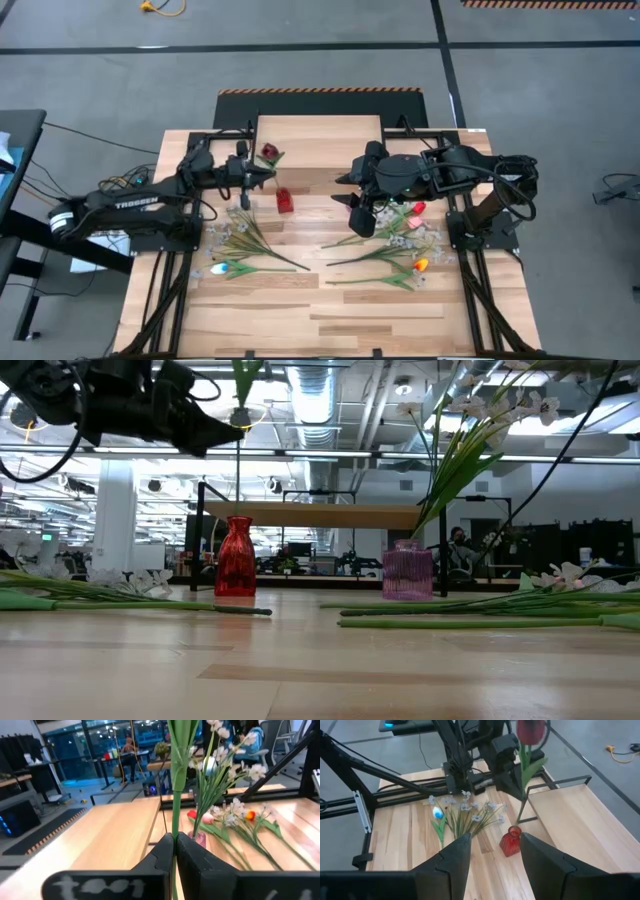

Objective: Pick and place flowers into a vace then onto a shelf
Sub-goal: Put the dark red tulip into the red vase, then put the yellow tulip into the red vase

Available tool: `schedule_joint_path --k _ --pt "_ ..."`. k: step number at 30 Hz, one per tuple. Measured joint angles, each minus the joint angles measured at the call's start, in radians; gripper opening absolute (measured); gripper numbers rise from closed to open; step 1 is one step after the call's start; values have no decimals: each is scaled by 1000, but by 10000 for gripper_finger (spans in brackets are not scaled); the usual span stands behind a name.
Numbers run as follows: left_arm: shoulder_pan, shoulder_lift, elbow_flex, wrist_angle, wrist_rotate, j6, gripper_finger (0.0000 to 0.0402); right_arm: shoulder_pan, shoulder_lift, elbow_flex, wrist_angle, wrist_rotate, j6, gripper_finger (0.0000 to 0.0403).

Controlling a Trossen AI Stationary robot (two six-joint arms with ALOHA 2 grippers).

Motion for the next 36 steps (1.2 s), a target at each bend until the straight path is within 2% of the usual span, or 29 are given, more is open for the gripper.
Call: schedule_joint_path --k 9,15,36 --pt "0 193 0 125 -23 0 0 0 0 0 0 0 1 162" --pt "-1 272 2 165 -17 -7 4 0 0 0 0 -1 1 164" --pt "-26 282 -1 132 -19 -121 94 0 0 0 0 -23 8 167"
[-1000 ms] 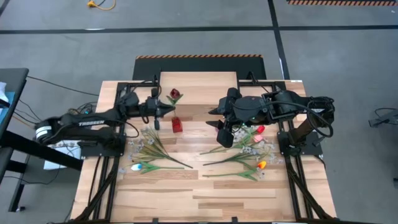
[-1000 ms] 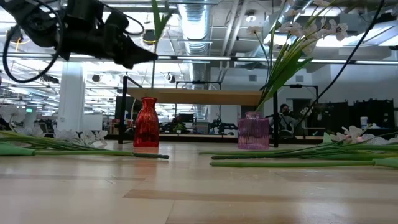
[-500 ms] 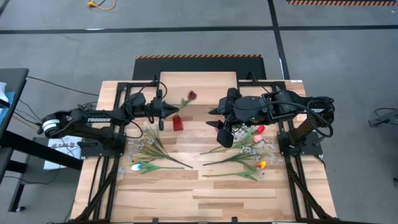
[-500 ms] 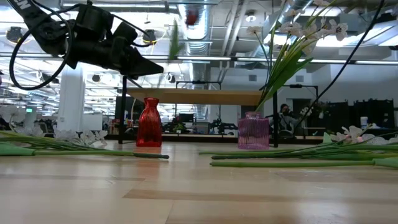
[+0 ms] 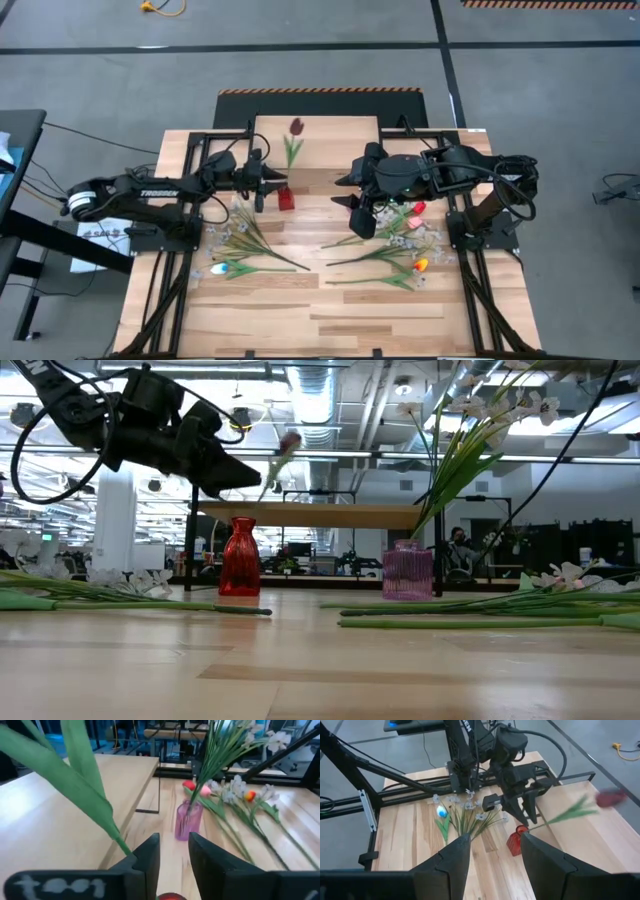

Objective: Pick and place flowers into a vace then onto a shelf
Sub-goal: Put the yellow tulip into the red vase

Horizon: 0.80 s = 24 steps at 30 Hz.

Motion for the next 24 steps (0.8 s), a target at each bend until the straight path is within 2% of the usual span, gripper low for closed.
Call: schedule_joint_path --k 4,11,17,24 --pt "-8 -59 -1 -8 2 -5 99 0 0 0 0 0 8 164" --pt "-53 -297 1 -90 5 -24 99 0 0 0 -6 0 8 164" --pt "-144 -546 1 -149 64 -85 99 0 0 0 -56 1 8 157" --pt "-291 -804 1 -312 57 -147 98 0 0 0 -202 0 74 143"
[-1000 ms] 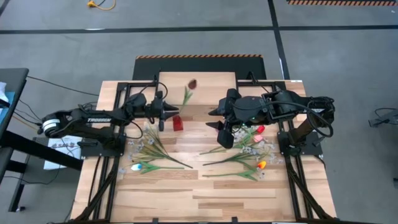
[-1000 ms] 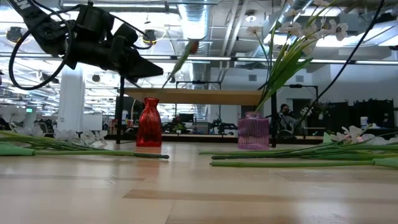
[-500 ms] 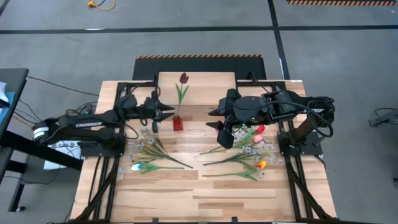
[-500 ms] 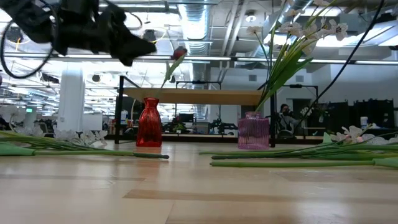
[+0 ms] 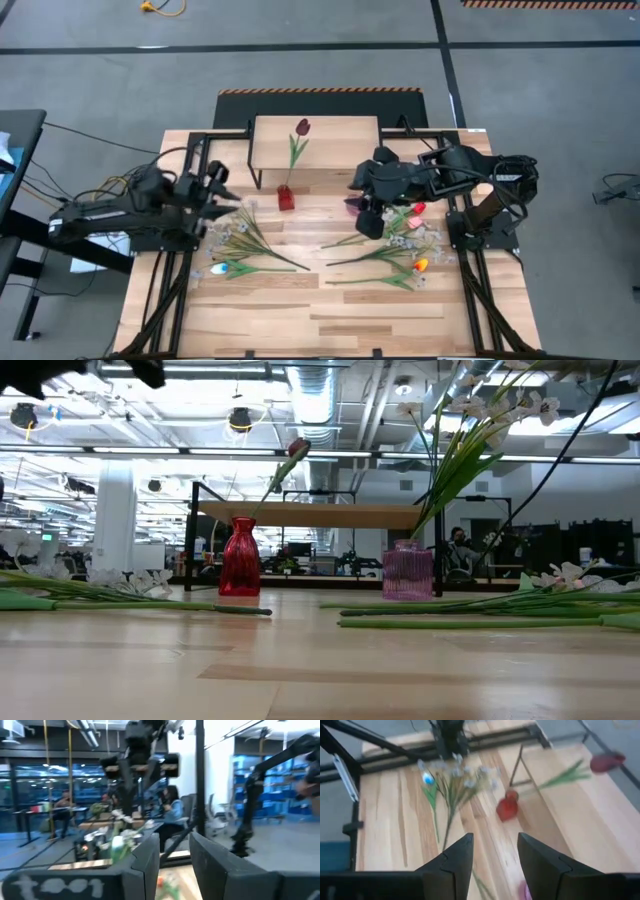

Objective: Pick and place flowers into a vace then onto a shelf
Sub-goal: Put the yellow tulip into the red vase

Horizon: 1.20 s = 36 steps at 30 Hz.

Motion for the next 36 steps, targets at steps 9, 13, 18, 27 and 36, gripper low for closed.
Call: schedule_joint_path --k 9,13,18,27,36 --pt "-210 -215 0 -213 -58 -12 98 92 -1 0 -69 0 23 124" --pt "-311 -262 -30 -184 -86 -29 98 171 -1 0 -118 31 28 123" --pt "-407 -277 -113 -155 -214 -26 98 293 -1 0 -127 96 31 124" --pt "-526 -275 -252 -5 -383 9 98 513 -3 -6 -118 362 145 124" --pt "-608 -275 -312 93 -427 36 98 701 -3 -134 -146 644 434 124"
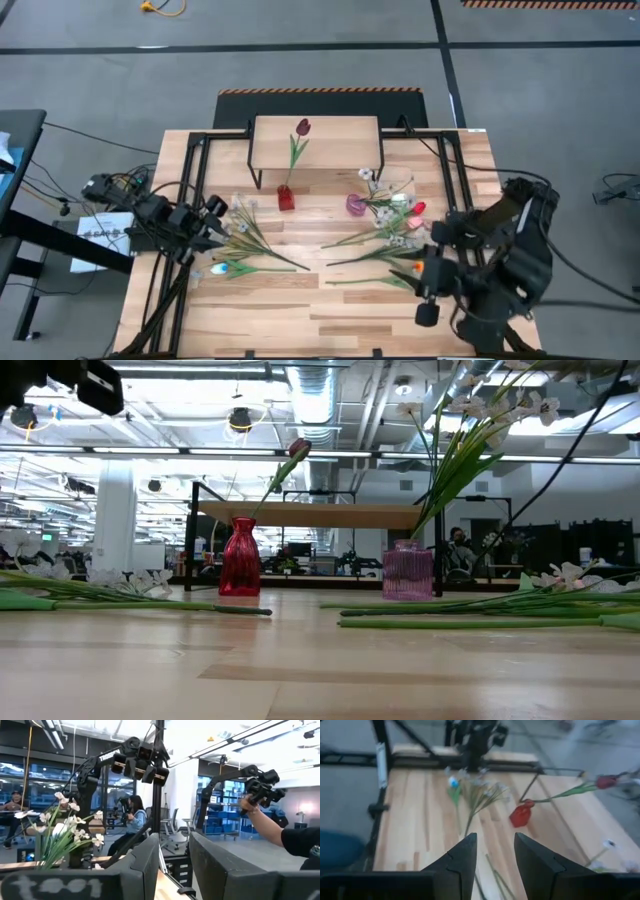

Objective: Pick and place flowers into a vace then onto a shelf
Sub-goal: Put the yellow tulip into the red vase

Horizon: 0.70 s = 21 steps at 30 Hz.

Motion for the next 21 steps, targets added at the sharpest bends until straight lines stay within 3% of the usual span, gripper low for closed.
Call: schedule_joint_path --k 4,8,16,18,21 --pt "-24 0 -18 19 -25 0 98 55 0 -121 6 130 208 124" --pt "-41 1 -34 52 -28 0 98 72 3 -274 149 142 278 124" --pt "-50 0 -35 47 -96 13 98 61 4 -518 785 104 -105 124" --pt "-50 0 -35 38 -100 13 98 52 4 -551 876 54 -181 124" --pt "-50 0 -35 28 -101 12 98 38 4 -561 880 -1 -158 124"
